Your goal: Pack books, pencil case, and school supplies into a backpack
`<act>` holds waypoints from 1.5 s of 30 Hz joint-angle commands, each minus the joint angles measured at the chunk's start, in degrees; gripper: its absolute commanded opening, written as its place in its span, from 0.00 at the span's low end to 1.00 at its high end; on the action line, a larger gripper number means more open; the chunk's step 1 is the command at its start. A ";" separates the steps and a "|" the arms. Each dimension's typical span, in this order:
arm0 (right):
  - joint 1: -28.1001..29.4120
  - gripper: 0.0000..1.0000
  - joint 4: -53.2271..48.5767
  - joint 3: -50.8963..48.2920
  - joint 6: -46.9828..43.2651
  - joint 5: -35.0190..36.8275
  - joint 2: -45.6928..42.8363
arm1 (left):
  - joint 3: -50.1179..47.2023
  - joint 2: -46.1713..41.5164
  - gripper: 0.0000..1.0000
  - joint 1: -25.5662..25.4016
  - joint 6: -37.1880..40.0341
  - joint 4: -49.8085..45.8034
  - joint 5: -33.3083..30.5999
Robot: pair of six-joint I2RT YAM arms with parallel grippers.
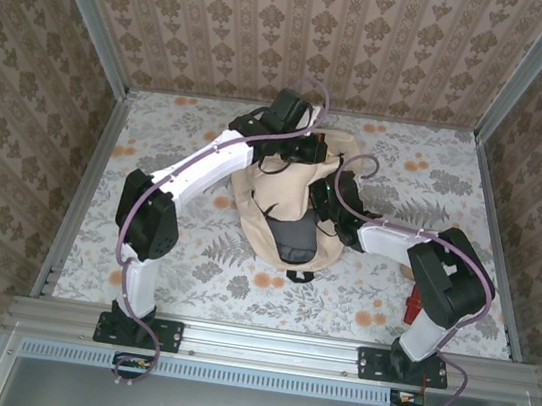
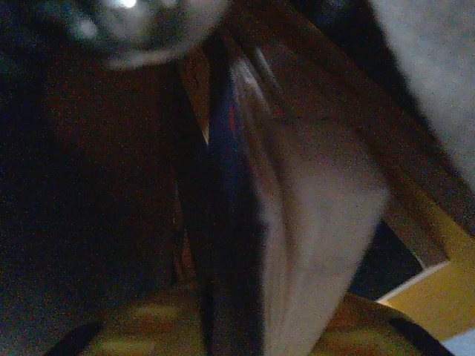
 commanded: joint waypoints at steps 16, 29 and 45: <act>-4.22 0.56 -4.27 -17.61 -0.06 -12.16 -21.03 | -2.35 -2.03 0.04 1.16 -3.02 6.90 3.11; -11.74 0.73 -35.25 -20.61 -18.71 -7.08 -50.23 | -12.12 -11.45 0.61 3.07 -2.06 5.54 0.67; -0.31 0.65 -48.51 -3.85 -33.21 -8.01 -41.40 | -46.87 -29.22 0.57 11.48 -4.98 6.33 -8.30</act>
